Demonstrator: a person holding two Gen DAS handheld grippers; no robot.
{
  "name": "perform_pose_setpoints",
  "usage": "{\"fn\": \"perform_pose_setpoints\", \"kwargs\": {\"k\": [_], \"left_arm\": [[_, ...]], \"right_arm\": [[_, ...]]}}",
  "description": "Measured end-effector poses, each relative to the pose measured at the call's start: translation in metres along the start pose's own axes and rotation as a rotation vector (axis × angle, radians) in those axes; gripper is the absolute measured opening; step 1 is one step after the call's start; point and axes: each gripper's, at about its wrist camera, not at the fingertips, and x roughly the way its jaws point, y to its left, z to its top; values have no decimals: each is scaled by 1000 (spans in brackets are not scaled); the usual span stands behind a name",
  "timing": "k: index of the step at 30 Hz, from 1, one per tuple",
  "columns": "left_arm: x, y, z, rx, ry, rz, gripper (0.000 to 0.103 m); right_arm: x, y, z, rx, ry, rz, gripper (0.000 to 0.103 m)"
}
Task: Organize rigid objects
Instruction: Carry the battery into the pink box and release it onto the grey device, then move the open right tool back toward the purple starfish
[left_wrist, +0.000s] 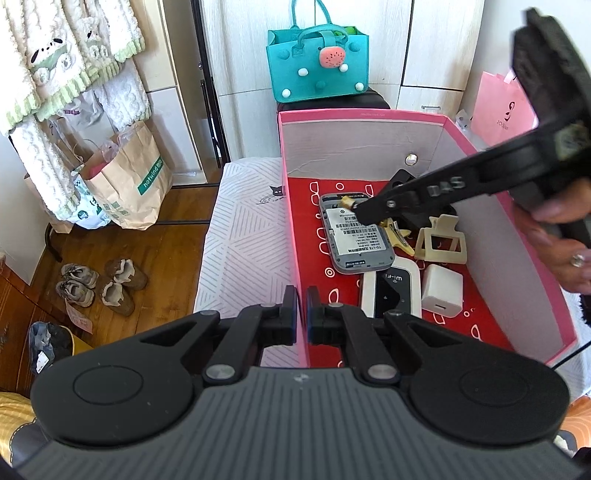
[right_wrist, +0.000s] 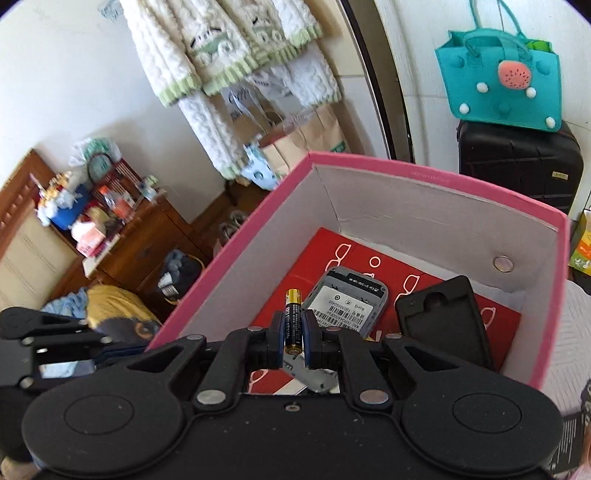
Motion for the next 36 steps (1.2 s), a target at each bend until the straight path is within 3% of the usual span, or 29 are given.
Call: {"fn": "perform_pose_setpoints", "kwargs": {"k": [2,6,12,16,21,25,31,36], "left_arm": [[0,0,0,-8,0,-4,4],[-1,3,0,-14,-4,-12,4],[0,1,-1,-15,-6,-3,4],[-1,2,-2,-33,-12,-3,4],[-1,3,-3,-42,-19,-4,4],[-1,2,-1,-46,-9,-4,4],[0,-12,-1,-1,-11,67,3],[3,-23,1,35,-10,131,4]], "right_arm": [[-2,2,0,-13,-16,-28,17],[-22,0,-5,-5,-63,1,23],[-83,-6,-21,-36,-174,-25,32],[-123,-19,-35,-37,-234,-99,40],[-158,-41,-64,-30,-277,-212,41],[-166,-65,-90,20,-261,-217,43],[-155,-94,-128,49,-233,-294,45],[-131,-106,-144,-7,-193,-391,46]]}}
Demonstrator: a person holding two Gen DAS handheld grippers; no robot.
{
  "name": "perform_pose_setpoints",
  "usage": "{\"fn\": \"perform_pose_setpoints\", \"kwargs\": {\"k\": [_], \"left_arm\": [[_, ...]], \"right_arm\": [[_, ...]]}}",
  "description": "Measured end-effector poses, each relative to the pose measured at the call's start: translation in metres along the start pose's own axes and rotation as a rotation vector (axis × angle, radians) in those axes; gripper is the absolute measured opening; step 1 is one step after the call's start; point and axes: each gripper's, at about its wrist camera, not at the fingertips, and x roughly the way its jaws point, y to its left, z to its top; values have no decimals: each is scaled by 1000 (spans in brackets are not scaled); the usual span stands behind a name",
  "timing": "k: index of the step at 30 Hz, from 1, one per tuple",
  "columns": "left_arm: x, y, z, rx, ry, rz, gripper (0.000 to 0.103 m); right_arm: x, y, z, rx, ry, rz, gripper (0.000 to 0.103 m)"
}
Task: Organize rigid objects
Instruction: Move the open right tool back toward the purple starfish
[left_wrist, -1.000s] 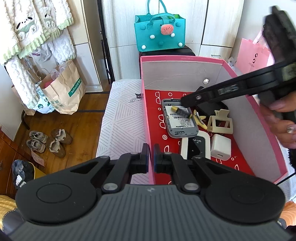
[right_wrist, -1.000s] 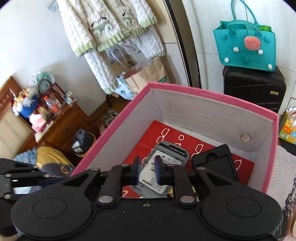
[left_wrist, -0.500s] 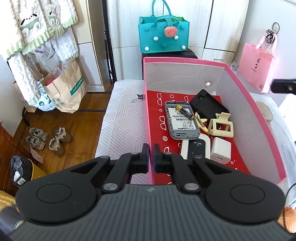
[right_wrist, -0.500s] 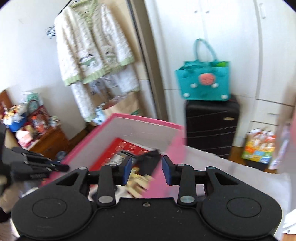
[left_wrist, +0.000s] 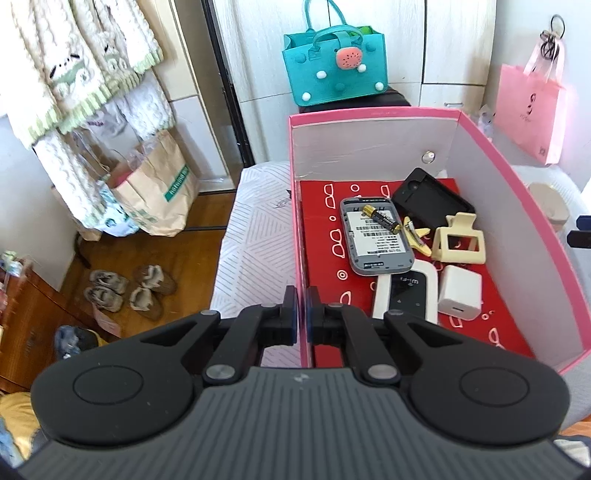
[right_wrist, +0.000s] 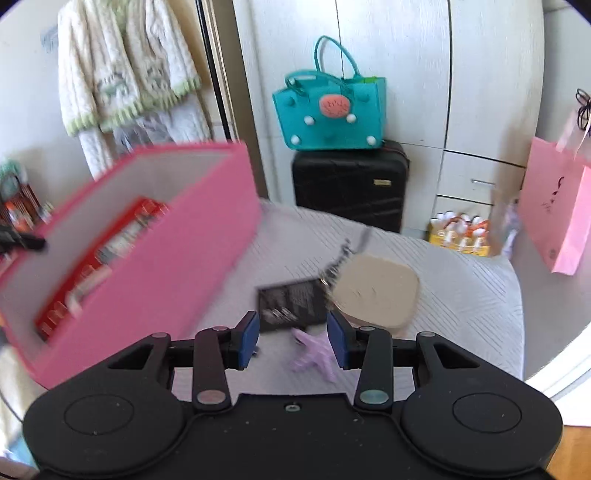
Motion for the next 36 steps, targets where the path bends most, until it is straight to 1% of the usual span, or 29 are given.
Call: {"fn": "perform_pose_setpoints", "kwargs": {"k": [3,6,7,9,11,15,16,17,18,21,25,30,36], "left_arm": [[0,-4,-1,17,0,24,4],[0,-1,1,8,4,21,4],[0,0,1,5,6,16,4],[0,0,3,5,9,15,4],[0,-1,5,9,11,20,4],[0,-4,5,12,11,25,4],[0,-3,4,8,11,20,4],[-1,-2,4,3,11,15,4],[-1,-1,4,-2,11,9,4],[-3,2,4,-14,8,0,4],[-3,2,3,-14,2,1,4],[-2,2,3,-17,1,-1,4],[-3,2,3,-21,1,-5,4]], "right_arm": [[12,-2,-11,-27,16,3,47],[23,-1,-16,-83,28,-41,48],[26,-2,-17,-91,38,-41,48],[31,-5,-14,-80,48,-24,49],[36,-8,-11,-78,38,-26,53],[47,-6,-13,-127,63,-5,57],[48,-6,-15,-142,65,-1,59],[47,-5,-17,-154,54,1,63],[45,-6,-19,-157,49,10,64],[43,-15,-23,-102,46,53,65],[38,-20,-31,-76,23,47,65],[37,-19,-30,-65,21,16,56],[40,-19,-28,-56,22,15,57]]}}
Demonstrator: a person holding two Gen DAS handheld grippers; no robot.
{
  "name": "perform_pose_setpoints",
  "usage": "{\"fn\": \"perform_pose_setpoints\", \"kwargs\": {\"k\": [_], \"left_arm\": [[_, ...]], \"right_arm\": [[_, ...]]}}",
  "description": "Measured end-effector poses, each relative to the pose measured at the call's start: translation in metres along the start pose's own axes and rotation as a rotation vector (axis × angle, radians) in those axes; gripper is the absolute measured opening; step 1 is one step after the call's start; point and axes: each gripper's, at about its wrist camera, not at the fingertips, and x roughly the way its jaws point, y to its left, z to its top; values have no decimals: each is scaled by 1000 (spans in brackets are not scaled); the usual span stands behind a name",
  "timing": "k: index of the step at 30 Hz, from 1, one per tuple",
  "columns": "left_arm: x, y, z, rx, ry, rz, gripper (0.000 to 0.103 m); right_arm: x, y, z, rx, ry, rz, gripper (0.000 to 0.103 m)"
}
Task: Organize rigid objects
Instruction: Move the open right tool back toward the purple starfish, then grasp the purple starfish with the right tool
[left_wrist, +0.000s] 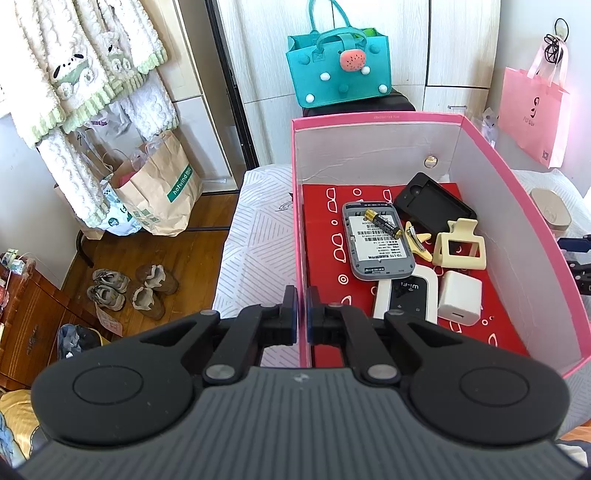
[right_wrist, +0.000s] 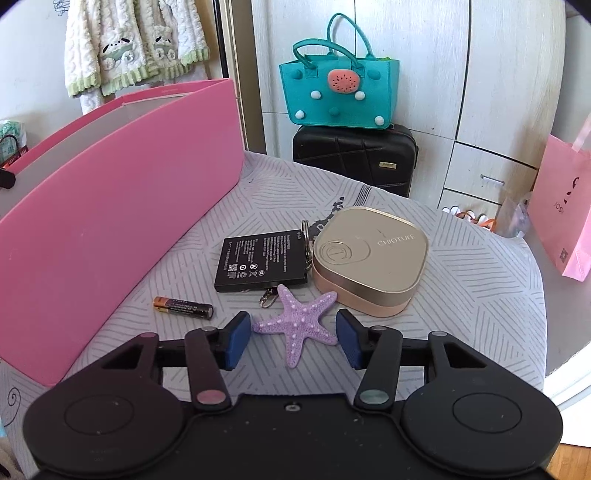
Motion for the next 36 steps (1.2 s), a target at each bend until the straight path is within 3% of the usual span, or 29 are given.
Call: {"fn": "perform_pose_setpoints", "kwargs": {"k": [9,11,16,18,26,36], "left_arm": [[-1,1,1,-4,-1,-6,4],[-1,2,2,-4,0,-11,4],[-1,2,2,5,-1,-12,4],[-1,2,1,10,-2,-10,4],[-1,4,0,10,-6,-22,4],[-1,4,-1,15,-11,-28,4]], "right_arm": [[3,1,-4,13,-49,-21,60],[2,2,-4,18,-52,-23,53],[-5,-2,-6,94,-72,-23,51],[-12,-3,-5,121,-89,-2,42],[-19,0,-7,156,-62,10,42],[-60,23,12,120,-161,66,42]]}}
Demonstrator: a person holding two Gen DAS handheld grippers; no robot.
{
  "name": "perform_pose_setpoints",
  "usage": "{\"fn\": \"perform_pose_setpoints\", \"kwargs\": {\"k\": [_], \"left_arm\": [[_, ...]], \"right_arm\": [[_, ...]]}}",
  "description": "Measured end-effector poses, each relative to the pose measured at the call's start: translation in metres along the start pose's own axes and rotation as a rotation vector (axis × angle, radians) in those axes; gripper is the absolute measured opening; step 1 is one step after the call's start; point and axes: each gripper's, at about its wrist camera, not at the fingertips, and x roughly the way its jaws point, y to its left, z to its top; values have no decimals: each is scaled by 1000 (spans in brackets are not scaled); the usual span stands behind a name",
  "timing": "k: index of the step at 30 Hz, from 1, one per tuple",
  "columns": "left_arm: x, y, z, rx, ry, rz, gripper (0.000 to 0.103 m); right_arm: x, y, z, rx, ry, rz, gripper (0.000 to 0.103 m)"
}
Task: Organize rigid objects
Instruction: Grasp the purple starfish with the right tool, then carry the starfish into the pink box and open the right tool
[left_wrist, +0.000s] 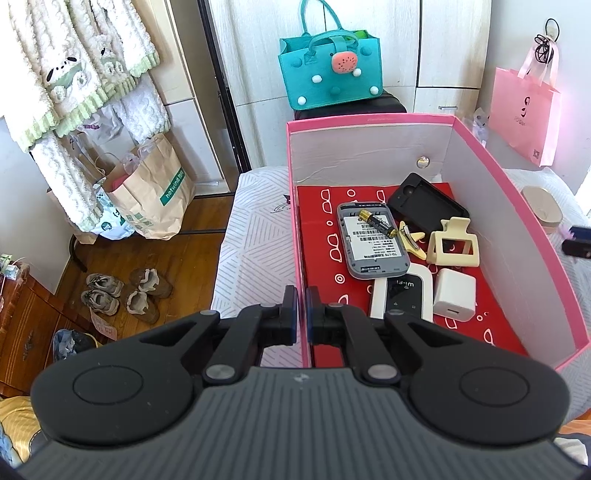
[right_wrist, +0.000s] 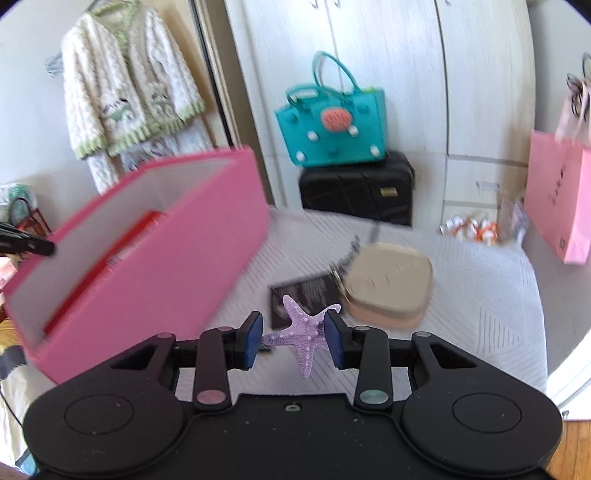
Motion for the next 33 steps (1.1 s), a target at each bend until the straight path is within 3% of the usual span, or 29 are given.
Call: {"fn": "perform_pose_setpoints", "kwargs": {"k": [6,9,12,17,23,30,33], "left_arm": [[0,0,0,7,1,-4,4],[-2,1,0,14,-11,-10,3],[-5,6,0,7,-18,-35,3],[-7,7,-2,26,-35,-50,2],[-7,21,-3,-22,-44,-122,2],[-7,21,-6,-12,-58,-132,3],[-7,23,-7,-15,-58,-138,3]], "right_arm": [[-26,38,29,-55,-81,133,42],[-28,64,44,-101,-77,226,42],[-19,91,56,-178,-8,323,42],[13,123,72,-180,117,408,42],[76,136,86,-16,279,496,42],[155,141,84,177,497,479,42],[166,147,81,218,519,462,43]]}}
